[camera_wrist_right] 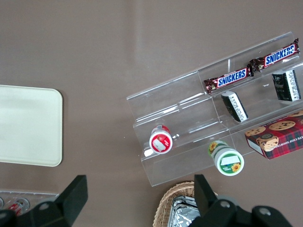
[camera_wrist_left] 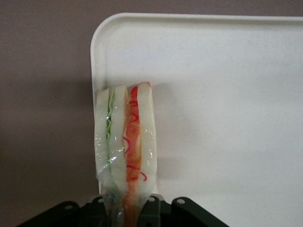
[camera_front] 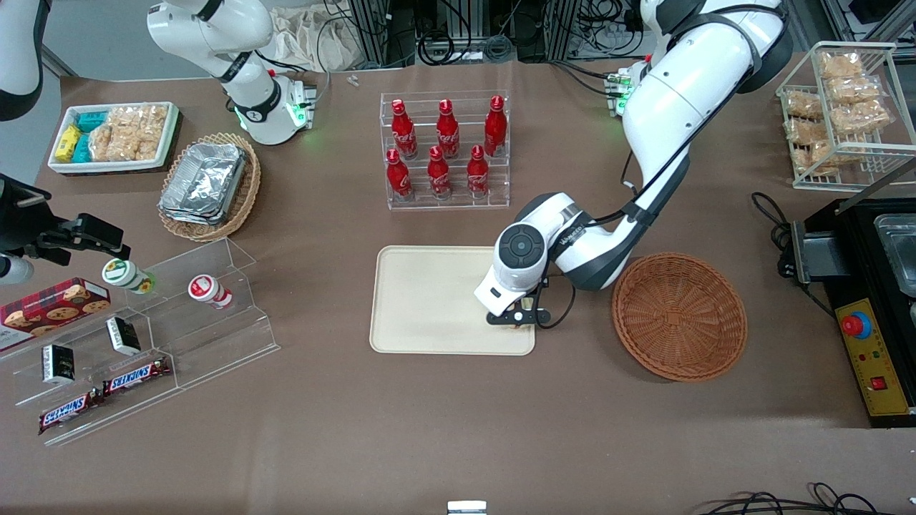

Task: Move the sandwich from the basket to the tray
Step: 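Lower the sandwich onto the tray and open the left gripper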

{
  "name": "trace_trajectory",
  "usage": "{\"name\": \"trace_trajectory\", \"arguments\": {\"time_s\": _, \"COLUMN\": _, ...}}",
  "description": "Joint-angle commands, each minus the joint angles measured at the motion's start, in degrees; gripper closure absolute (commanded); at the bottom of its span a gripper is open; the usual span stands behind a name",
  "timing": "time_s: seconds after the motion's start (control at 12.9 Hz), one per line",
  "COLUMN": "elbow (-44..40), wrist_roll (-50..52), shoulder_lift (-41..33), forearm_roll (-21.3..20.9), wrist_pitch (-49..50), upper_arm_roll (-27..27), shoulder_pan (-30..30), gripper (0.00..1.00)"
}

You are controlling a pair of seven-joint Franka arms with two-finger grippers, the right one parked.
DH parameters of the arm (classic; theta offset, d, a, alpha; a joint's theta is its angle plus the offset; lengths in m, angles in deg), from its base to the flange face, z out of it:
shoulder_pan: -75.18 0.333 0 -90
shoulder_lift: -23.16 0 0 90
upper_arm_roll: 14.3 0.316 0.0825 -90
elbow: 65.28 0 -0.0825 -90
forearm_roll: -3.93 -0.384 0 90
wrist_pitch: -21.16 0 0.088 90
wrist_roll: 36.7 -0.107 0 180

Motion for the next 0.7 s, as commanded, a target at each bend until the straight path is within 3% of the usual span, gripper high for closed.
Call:
{"name": "trace_trajectory", "arguments": {"time_s": 0.0, "elbow": -0.33, "wrist_roll": 2.7, "shoulder_lift": -0.02, "forearm_roll": -0.99, "wrist_pitch": -0.47, "upper_arm_roll": 0.37, "shoulder_pan": -1.37, "gripper": 0.51}}
{"name": "trace_trajectory", "arguments": {"time_s": 0.08, "elbow": -0.42, "wrist_roll": 2.97, "shoulder_lift": 0.15, "forearm_roll": -1.34, "wrist_pitch": -1.26, "upper_arm_roll": 0.46, "shoulder_pan": -1.89, "gripper": 0.34}}
{"name": "trace_trajectory", "arguments": {"time_s": 0.15, "elbow": -0.42, "wrist_roll": 2.97, "shoulder_lift": 0.16, "forearm_roll": -1.43, "wrist_pitch": -2.14, "upper_arm_roll": 0.46, "shoulder_pan": -1.98, "gripper": 0.02}}
{"name": "trace_trajectory", "arguments": {"time_s": 0.62, "elbow": -2.87, "wrist_roll": 5.95, "shoulder_lift": -0.72, "forearm_roll": -0.56, "wrist_pitch": -1.98, "upper_arm_roll": 0.55, "shoulder_pan": 0.12, "gripper": 0.0}}
